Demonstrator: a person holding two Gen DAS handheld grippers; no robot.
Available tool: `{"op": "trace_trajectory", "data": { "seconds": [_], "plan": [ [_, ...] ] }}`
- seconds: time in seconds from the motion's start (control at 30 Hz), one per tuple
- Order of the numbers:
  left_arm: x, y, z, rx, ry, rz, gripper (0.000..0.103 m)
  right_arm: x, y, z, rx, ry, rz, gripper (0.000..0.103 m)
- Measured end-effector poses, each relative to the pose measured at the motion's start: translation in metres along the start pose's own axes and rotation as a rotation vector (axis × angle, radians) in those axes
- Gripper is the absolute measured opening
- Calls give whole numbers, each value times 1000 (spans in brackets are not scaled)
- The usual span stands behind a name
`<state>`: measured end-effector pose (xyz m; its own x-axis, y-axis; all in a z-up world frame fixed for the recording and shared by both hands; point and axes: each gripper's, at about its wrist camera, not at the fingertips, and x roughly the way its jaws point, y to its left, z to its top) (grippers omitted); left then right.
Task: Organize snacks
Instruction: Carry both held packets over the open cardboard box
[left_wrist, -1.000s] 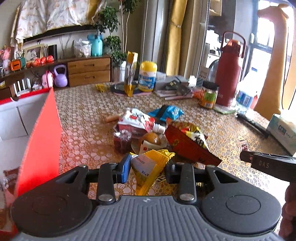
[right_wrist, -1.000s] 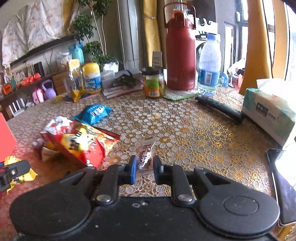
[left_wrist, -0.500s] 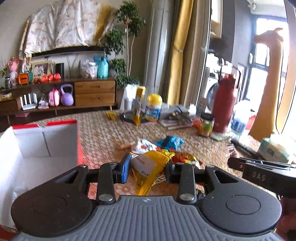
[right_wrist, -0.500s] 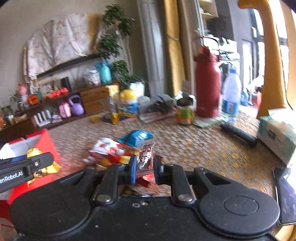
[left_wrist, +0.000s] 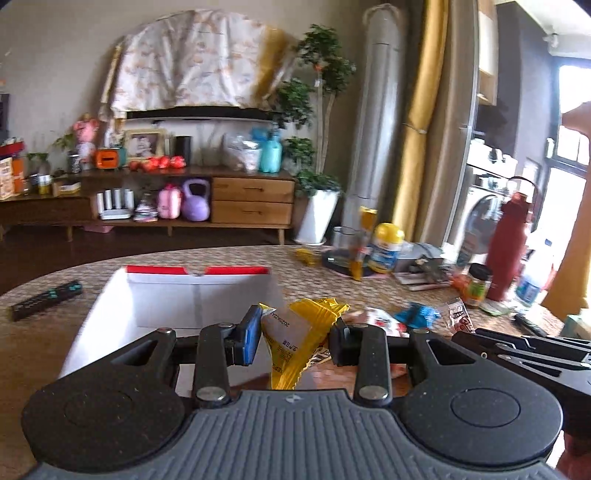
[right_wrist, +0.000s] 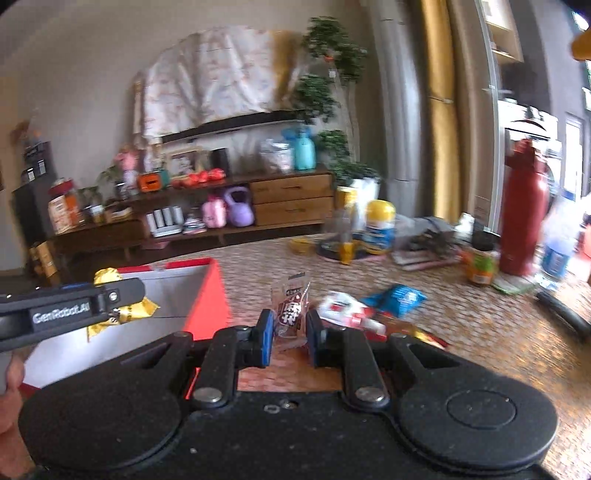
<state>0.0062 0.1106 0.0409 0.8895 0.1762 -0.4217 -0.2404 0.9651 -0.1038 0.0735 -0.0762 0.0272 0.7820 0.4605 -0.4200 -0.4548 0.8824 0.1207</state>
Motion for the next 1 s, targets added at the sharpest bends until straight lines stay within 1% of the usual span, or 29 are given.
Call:
{"op": "trace_trajectory", "data": {
  "seconds": [0.13,0.3,0.67,1.0],
  "plan": [
    [-1,21,3,-23,4,44,36,4,22,5,-31,1,49,17],
    [-1,41,2,-46,12,88,36,7,42,8,-59,8,89,17],
    [6,62,0,-57,32,133,36,17,69,11,-102,27,146,17],
    [31,92,14,-71,76,174,36,50,100,23,-149,76,193,17]
  ]
}}
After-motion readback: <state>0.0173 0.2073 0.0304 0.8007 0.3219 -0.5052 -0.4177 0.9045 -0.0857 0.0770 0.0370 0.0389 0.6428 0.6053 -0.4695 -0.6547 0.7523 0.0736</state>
